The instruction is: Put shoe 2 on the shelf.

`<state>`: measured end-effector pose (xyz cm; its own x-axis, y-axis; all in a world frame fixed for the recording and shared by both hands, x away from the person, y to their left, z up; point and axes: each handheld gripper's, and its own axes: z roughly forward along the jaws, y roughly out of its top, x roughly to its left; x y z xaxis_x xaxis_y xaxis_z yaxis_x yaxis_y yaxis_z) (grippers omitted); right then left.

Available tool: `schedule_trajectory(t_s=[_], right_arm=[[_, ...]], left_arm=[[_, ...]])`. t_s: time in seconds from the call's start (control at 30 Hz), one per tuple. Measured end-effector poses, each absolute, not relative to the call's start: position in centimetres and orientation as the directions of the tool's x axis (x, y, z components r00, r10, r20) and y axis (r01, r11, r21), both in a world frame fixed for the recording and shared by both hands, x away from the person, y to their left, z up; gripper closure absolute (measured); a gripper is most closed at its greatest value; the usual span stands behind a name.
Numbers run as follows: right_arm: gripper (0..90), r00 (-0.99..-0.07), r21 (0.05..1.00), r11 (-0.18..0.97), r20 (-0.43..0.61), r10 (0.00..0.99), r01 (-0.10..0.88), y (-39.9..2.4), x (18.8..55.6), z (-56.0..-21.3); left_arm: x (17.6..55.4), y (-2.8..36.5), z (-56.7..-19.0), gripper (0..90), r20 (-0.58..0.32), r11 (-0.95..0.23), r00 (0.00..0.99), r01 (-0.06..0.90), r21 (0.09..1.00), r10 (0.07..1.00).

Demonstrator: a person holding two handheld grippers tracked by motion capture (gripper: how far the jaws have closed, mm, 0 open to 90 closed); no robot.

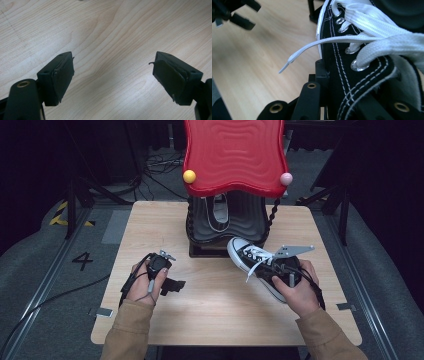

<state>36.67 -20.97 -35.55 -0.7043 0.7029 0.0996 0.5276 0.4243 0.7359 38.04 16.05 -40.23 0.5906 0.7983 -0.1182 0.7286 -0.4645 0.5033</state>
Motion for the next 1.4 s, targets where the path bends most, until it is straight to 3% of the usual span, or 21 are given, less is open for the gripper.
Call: schedule_trajectory(t_s=[0.37,1.27,1.4], right_arm=[[86.9,-0.612,0.795,0.34,0.049,0.79,0.502,-20.0,39.7,-32.9],[86.3,-0.448,0.852,0.22,0.019,0.894,0.475,-15.7,47.7,-31.7],[85.9,-0.416,0.881,0.219,-0.027,0.909,0.421,-14.9,48.2,-31.7]], left_arm=[[37.6,16.6,-40.2,17.7,-0.114,-0.465,0.593,0.723,0.511,0.797],[35.4,19.6,-40.4,17.7,-0.109,-0.425,0.546,0.748,0.51,0.83],[35.0,20.2,-40.4,17.7,-0.11,-0.415,0.536,0.754,0.509,0.837]])
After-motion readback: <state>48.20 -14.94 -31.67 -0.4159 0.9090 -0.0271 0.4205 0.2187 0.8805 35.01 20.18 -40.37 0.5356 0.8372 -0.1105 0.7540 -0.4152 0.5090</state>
